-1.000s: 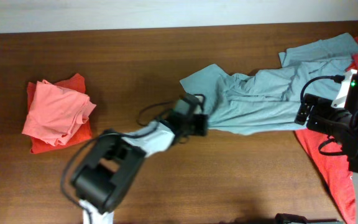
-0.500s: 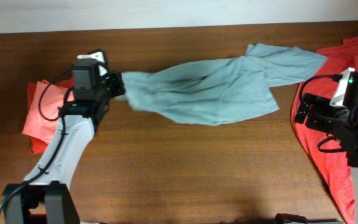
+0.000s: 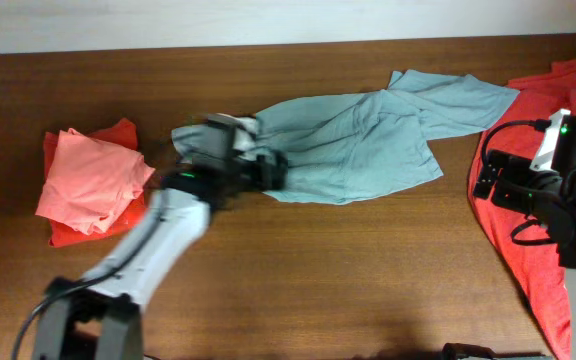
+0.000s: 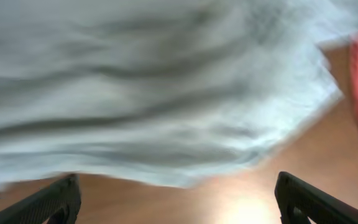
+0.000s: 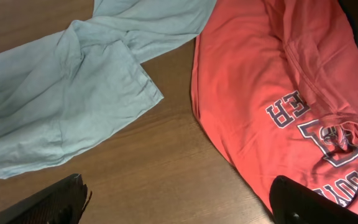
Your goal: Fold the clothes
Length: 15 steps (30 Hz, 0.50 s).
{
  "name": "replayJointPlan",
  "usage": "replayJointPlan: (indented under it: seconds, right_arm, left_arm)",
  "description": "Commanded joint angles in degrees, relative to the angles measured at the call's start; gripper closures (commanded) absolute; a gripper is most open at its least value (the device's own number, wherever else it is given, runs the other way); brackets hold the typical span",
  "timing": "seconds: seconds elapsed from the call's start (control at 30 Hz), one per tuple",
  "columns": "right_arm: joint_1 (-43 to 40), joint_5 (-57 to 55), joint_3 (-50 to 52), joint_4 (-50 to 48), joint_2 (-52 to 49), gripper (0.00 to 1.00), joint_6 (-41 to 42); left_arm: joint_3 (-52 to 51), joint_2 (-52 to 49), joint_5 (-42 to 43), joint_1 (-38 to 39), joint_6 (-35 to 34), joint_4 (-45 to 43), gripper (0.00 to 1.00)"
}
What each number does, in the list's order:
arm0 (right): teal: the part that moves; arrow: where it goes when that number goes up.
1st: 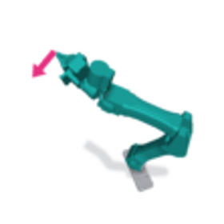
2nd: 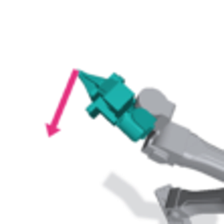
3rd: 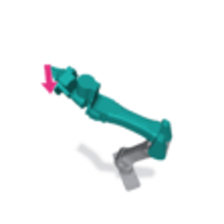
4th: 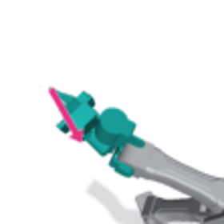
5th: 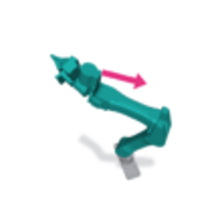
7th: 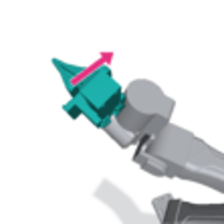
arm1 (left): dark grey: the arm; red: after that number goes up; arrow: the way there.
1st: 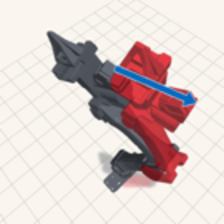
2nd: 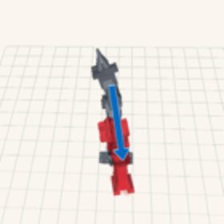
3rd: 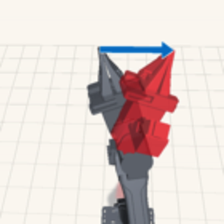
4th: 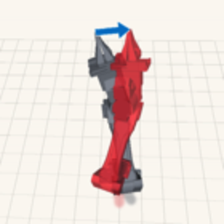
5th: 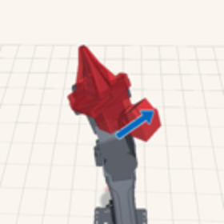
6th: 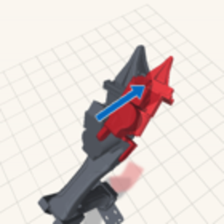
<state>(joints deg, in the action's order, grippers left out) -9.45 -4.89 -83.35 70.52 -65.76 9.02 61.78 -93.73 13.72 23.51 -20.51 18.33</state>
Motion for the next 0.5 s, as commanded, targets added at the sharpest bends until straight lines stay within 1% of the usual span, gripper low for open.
replayJointPlan:
  seconds: [0.0,0.03,0.07,0.1,0.13,0.2,0.3,0.47]
  right_arm:
    - [-0.3,0.1,-0.1,0.4,0.0,0.01,0.2]
    - [-0.3,0.1,-0.1,0.4,0.0,0.01,0.2]
    - [-0.3,0.1,-0.1,0.5,0.0,0.01,0.2]
    - [-0.3,0.1,-0.1,0.5,0.0,0.01,0.2]
    - [-0.3,0.1,-0.1,0.5,0.0,0.01,0.2]
    - [-0.3,0.1,-0.1,0.5,0.0,0.01,0.2]
    - [-0.3,0.1,-0.1,0.5,0.0,0.01,0.2]
    - [-0.3,0.1,-0.1,0.5,0.0,0.01,0.2]
  left_arm:
    - [-0.1,-5.9,-2.0,8.3,-13.5,-2.4,0.01]
    - [-0.1,-7.7,-1.9,10.1,-17.5,-3.6,0.01]
    - [-0.1,-11.5,-1.9,13.1,-23.9,-6.9,0.01]
    - [-0.1,-13.4,-1.6,14.4,-26.3,-9.0,0.01]
    - [-0.1,-16.2,-0.5,16.4,-29.7,-13.0,0.01]
    - [-0.1,-18.9,-0.5,18.0,-34.1,-16.3,0.01]
    - [-0.1,-21.9,-1.7,19.0,-38.4,-20.7,0.01]
    - [-0.1,-25.3,-6.0,19.3,-40.8,-25.6,0.01]
